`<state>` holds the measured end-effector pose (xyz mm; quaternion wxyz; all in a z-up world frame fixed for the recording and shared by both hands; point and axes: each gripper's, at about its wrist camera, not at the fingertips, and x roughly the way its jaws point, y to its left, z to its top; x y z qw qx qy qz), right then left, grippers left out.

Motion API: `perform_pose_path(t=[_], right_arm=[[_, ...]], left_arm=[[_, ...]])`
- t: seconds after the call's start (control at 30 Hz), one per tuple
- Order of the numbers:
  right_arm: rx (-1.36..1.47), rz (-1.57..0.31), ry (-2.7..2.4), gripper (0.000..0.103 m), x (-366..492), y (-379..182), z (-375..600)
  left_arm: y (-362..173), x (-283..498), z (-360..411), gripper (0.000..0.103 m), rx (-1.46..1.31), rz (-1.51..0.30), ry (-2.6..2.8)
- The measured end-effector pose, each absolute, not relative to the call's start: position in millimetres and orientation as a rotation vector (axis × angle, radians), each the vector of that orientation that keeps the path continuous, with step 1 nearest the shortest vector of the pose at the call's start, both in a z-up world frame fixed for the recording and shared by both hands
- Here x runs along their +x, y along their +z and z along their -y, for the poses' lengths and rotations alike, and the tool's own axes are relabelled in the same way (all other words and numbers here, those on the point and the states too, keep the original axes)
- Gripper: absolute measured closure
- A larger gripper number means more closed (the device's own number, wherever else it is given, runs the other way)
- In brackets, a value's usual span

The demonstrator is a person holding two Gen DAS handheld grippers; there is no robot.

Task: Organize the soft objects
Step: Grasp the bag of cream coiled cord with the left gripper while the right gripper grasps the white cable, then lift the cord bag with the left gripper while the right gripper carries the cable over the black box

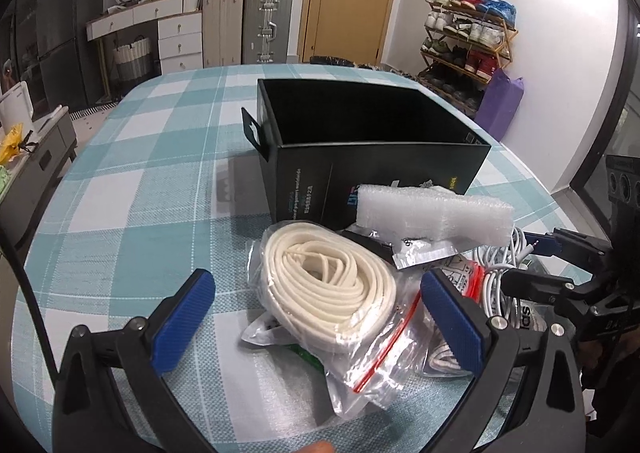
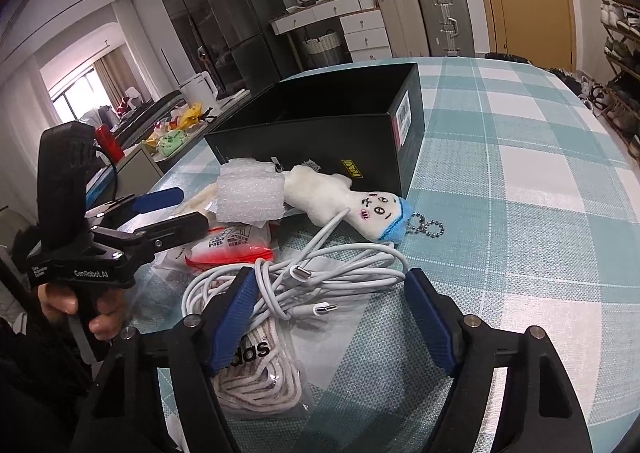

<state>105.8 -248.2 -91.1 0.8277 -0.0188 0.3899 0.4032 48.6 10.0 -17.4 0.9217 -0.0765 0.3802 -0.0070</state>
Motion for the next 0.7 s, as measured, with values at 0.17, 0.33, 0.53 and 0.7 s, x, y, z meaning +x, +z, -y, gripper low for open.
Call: perform_pose_path(t=[0.17, 0.33, 0.53, 0.7], right_arm=[[-0.044, -0.825, 0.864, 0.027, 103.4, -90.5, 247.4], [-0.047, -0.824, 0.864, 0.027, 103.8, -90.5, 247.5], [-0.049, -0.82, 0.871, 0.027, 102.9, -90.2, 247.3], [-0.049, -0.817, 0.878, 0.027, 102.4, -90.1, 247.1]], left_arm=[[-18.6, 54.6, -15.5, 0.0, -0.198, -0.804, -0.033], [-21.6, 57.1, -16.0, 0.01, -0.223, -0.821, -0.075], [-20.5, 55.7, -16.0, 0.042, -0.24, -0.815, -0.095], [-18.9, 51.3, -15.4, 0.057, -0.22, -0.805, -0.089]])
